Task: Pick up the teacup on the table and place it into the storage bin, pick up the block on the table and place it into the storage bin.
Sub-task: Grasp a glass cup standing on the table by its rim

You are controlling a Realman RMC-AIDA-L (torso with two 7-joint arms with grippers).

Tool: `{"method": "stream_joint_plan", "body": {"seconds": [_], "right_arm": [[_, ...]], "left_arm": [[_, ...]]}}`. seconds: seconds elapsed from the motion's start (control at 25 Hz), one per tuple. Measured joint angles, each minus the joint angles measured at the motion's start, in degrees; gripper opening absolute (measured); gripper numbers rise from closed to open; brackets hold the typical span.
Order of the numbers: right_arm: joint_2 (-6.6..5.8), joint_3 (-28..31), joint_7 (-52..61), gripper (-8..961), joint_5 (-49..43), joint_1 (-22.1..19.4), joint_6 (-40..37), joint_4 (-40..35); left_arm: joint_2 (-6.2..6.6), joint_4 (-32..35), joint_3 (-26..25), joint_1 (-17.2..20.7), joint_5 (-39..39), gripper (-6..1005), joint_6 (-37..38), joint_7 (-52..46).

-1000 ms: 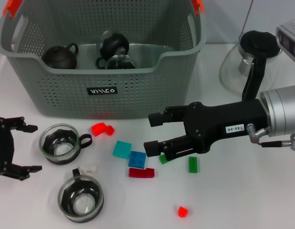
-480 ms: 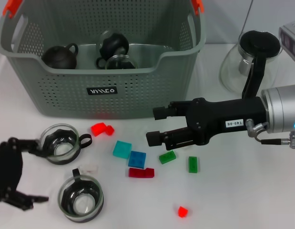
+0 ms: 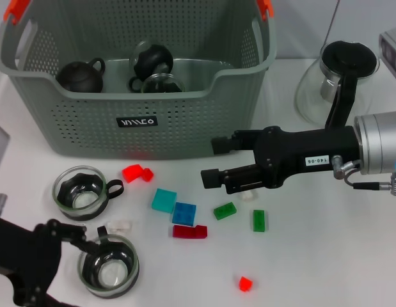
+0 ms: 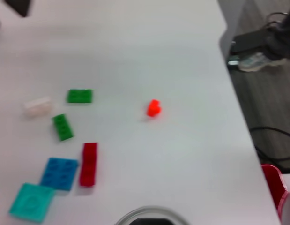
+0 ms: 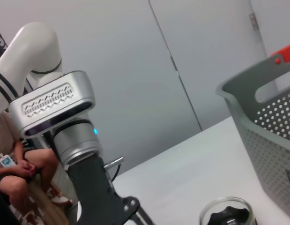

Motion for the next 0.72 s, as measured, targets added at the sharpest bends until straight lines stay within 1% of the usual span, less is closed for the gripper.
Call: {"method": "stream_joint_plan", "body": {"seconds": [0.24,0.4,0.52,0.56,0.6,0.72], "right_arm": [[-0.3,0.08,-0.57,930,0.0,0.2,0.42,0.98],[-0.31,0.37,-0.6,930,0.0,0.21,0.48,1.0],[-0.32,0.63,-0.65,930,0.0,0.16,0.54,1.07],[-0.32,0.65,-0.67,930,0.0,0.15,0.57,1.08],[-0.3,0.67,-0.68,930,0.0,0.14,0.6,1.08],[-0.17,0.48,-0.68,930,0.0,0.07,0.6,1.1]], "left_arm": [[0.01,-0.6,5.6,-0.14,0.04,913,-1.45,-0.59],[0.23,-1.72,9.94,-0.19,0.64,913,-4.66,-0.66],[0.39,-2.5,12.25,-0.24,0.97,913,-6.57,-0.67],[0.41,-2.92,13.8,-0.25,1.8,913,-7.75,-0.68],[0.41,-2.92,13.8,-0.25,1.8,913,-7.75,-0.68],[0.32,-3.71,16.06,-0.25,3.32,912,-9.34,-0.75]]}}
